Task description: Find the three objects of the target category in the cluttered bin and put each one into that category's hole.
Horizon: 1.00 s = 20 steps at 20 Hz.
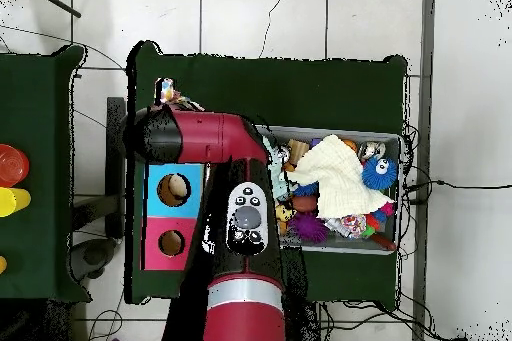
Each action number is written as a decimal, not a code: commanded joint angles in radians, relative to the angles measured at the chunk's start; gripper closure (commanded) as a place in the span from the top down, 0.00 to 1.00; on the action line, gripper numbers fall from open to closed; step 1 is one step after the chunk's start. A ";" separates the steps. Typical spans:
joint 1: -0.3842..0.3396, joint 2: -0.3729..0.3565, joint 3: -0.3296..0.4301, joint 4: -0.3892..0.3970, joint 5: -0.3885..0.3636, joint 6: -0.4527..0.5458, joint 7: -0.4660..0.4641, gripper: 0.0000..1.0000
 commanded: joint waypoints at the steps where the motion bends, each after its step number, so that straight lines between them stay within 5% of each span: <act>1: -0.048 0.014 0.146 0.075 0.012 0.032 0.039 0.00; 20: -0.072 -0.019 0.180 0.115 0.013 0.214 0.036 0.00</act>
